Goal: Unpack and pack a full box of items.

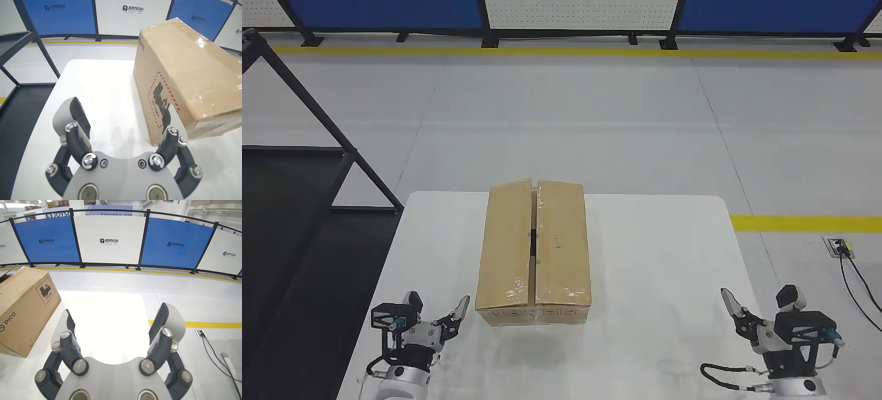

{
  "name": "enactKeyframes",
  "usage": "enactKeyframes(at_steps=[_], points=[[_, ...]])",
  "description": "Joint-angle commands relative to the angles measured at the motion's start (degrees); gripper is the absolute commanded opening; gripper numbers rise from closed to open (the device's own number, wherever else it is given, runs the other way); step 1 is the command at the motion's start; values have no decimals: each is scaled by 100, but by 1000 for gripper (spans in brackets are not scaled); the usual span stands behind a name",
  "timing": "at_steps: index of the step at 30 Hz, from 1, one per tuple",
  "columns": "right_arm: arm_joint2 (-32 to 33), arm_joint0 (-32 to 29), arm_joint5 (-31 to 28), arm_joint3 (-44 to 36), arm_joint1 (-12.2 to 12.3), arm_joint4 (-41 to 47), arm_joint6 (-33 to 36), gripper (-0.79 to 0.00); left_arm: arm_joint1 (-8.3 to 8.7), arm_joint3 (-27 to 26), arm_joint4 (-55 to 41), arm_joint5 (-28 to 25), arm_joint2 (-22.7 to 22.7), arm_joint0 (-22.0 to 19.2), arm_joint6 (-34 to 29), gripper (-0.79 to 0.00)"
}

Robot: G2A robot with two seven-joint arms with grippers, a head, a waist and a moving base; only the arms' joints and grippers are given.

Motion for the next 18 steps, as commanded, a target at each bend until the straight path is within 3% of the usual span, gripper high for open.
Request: enactKeyframes(at_steps=[1, 6, 18], points=[[58, -36, -5, -3, -6, 37, -20, 0, -13, 75, 16, 27, 85, -152, -66, 0], [184, -138, -14, -6, -23, 131, -73, 0, -33, 153, 198, 3, 279, -301, -150, 0], [305, -210, -154, -40, -52, 93, -61, 0, -71, -70, 546, -105, 635, -206, -138, 0]])
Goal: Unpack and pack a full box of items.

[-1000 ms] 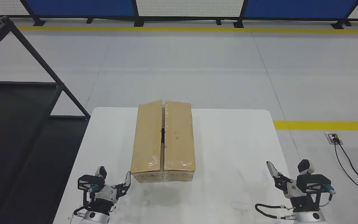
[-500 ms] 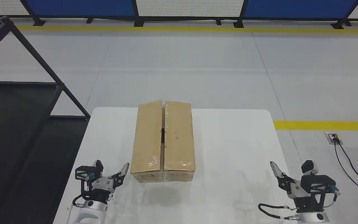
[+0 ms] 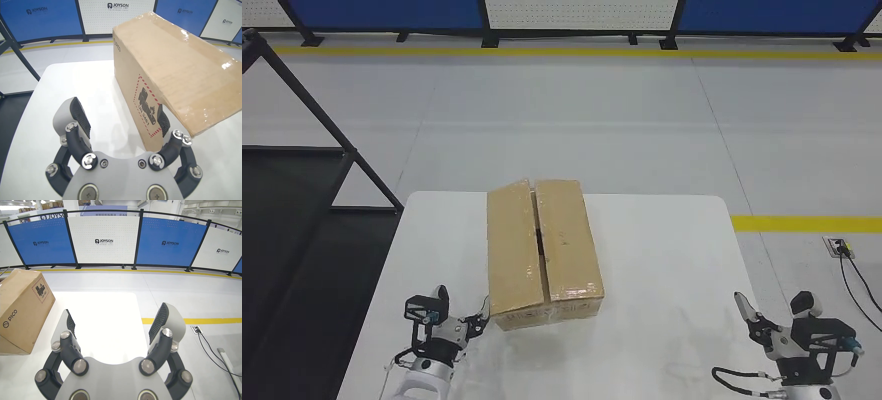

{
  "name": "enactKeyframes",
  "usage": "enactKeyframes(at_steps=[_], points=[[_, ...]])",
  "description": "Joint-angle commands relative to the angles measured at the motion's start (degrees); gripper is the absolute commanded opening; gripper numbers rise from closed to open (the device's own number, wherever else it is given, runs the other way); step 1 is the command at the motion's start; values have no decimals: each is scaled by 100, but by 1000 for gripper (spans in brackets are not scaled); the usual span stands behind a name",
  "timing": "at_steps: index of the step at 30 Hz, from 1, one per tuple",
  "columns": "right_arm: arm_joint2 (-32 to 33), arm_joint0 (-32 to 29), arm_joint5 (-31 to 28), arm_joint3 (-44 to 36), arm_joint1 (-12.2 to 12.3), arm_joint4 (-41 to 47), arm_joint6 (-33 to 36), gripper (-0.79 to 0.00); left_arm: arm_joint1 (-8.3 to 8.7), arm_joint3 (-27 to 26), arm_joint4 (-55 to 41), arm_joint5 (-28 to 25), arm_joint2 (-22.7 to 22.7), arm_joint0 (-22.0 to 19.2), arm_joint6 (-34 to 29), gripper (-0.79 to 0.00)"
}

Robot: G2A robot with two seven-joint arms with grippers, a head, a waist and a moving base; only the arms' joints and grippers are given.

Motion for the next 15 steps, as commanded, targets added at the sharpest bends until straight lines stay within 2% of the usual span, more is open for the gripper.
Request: enactKeyframes(at_steps=[1, 10, 15], points=[[18, -3, -51, -14, -1, -33, 16, 0, -9, -55, 95, -7, 96, -6, -6, 0], [112, -71, -158, -128, -12, -112, 113, 0, -48, -253, 532, -29, 511, -24, -3, 0], [112, -71, -158, -128, -12, -112, 113, 0, -53, -289, 373, 12, 378, 67, 118, 0]])
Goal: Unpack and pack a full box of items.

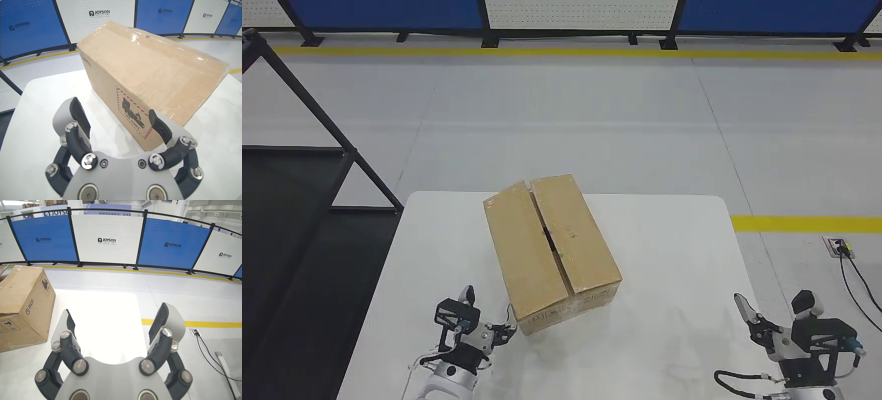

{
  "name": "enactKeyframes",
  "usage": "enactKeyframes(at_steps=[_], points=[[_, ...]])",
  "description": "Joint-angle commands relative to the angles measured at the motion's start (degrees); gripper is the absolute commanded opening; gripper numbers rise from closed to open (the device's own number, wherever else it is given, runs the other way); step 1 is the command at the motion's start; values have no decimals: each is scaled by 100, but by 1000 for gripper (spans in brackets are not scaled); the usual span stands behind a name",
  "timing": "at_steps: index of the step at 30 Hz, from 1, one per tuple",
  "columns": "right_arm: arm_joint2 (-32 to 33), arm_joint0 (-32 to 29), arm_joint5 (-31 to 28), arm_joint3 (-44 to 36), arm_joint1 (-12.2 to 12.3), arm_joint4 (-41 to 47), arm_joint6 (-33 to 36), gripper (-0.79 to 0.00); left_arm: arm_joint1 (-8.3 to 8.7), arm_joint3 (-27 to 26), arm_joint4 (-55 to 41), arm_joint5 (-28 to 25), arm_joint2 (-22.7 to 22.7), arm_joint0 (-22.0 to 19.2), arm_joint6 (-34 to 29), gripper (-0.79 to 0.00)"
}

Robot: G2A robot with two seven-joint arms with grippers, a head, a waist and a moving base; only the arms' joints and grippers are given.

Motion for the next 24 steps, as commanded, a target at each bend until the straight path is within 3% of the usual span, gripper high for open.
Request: enactKeyframes(at_steps=[1, 3, 12, 18, 24], points=[[0, 0, -1, 0, 0, 0, -2, 0, 3, 2, -207, 57, -190, 62, 90, 0], [3, 13, -11, -2, 0, -15, -5, 0, 6, -4, -602, 92, -460, 138, 120, 0], [-695, 148, -591, -258, 61, -2427, -628, 0, 52, 106, -2123, -27, -1924, 469, 120, 0], [-1386, 304, -375, -257, 75, -4221, -951, 0, 47, 140, -2776, -16, -2412, 611, 27, 0], [-1526, 336, -313, -261, 65, -4341, -913, 0, 45, 120, -3101, -45, -2514, 649, -225, 0]])
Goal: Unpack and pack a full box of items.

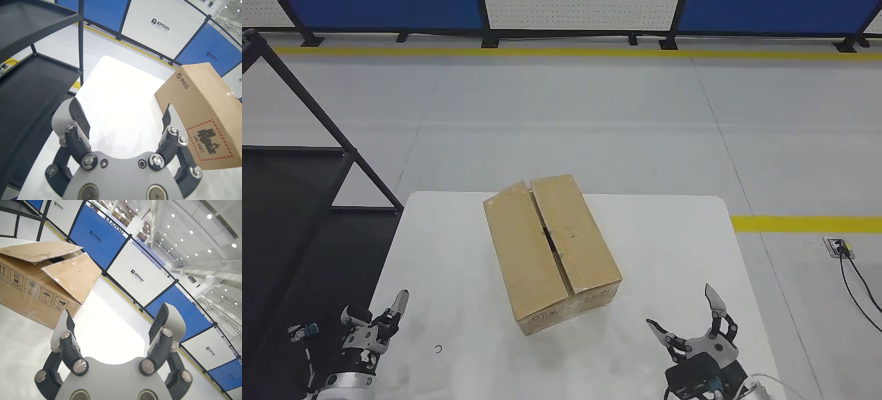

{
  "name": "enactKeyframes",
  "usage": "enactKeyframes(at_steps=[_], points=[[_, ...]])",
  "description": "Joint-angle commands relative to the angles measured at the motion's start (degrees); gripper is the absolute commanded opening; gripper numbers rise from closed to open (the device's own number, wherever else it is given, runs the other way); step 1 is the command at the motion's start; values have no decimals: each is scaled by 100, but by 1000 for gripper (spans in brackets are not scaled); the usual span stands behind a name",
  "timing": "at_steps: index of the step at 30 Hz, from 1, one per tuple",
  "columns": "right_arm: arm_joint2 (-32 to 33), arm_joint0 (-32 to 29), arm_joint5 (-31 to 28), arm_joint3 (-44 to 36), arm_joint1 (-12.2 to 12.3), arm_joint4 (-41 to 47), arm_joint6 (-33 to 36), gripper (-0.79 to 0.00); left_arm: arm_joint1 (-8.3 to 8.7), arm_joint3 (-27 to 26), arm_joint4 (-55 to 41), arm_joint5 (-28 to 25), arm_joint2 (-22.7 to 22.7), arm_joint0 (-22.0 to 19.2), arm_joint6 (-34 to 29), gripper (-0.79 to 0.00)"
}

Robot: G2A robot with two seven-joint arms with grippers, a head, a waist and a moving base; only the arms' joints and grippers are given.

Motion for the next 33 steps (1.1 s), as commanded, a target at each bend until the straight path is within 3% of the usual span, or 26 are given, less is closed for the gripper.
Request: enactKeyframes(at_steps=[1, 10, 23, 33], points=[[3, -1, -3, 0, 0, 4, -2, 0, 0, 1, 22, 1, 4, -1, 12, 0], [-162, 83, 22, -13, 0, -388, 57, 0, 7, 17, 179, -157, 94, -32, -104, 0], [-163, -53, 164, 88, 10, -513, -268, 0, -51, 44, 2303, -299, 1759, -328, 40, 0], [-22, -79, 23, 133, 38, -562, -460, 0, -96, 103, 2967, -223, 2350, -448, 27, 0]])
